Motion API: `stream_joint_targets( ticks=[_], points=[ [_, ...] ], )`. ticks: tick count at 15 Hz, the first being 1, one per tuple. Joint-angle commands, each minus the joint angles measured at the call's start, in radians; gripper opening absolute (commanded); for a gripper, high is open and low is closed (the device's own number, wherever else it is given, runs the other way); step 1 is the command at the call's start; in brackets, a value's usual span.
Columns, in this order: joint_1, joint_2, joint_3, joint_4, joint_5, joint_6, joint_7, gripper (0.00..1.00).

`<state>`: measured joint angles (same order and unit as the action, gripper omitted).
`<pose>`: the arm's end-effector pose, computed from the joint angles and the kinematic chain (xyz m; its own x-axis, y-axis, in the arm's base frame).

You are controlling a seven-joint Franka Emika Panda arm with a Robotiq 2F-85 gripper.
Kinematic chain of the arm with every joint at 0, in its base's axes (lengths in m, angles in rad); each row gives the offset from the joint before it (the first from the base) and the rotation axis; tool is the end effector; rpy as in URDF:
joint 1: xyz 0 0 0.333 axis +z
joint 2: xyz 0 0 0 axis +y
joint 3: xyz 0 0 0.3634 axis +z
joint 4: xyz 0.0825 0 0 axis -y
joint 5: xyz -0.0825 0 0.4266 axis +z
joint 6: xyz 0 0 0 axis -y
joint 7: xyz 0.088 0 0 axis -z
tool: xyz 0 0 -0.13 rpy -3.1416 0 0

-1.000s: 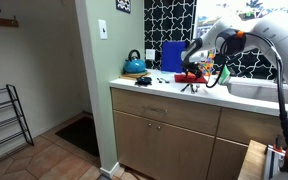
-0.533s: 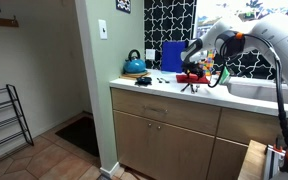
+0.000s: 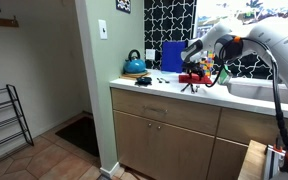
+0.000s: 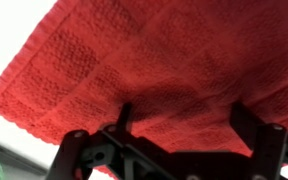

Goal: Unfold the red cloth

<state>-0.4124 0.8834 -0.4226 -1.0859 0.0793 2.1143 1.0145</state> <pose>0.6704 -0.5469 0.3323 -0.1355 -0.9412 0.3094 -0.9907 0.1319 -0.0327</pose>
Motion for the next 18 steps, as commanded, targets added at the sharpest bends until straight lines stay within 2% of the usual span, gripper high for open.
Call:
stream_joint_targets(
  ticks=[1, 2, 10, 16, 18],
  points=[
    [-0.025, 0.059, 0.007, 0.091, -0.019, -0.064, 0.097, 1.0],
    [-0.012, 0.062, -0.015, 0.09, -0.001, -0.068, 0.11, 1.0],
    [0.004, 0.068, -0.054, 0.124, -0.02, -0.069, 0.233, 1.0],
    [0.04, -0.086, -0.035, 0.059, -0.017, -0.132, 0.093, 1.0],
    [0.053, -0.151, -0.024, 0.033, -0.017, -0.176, -0.007, 1.0]
  ],
)
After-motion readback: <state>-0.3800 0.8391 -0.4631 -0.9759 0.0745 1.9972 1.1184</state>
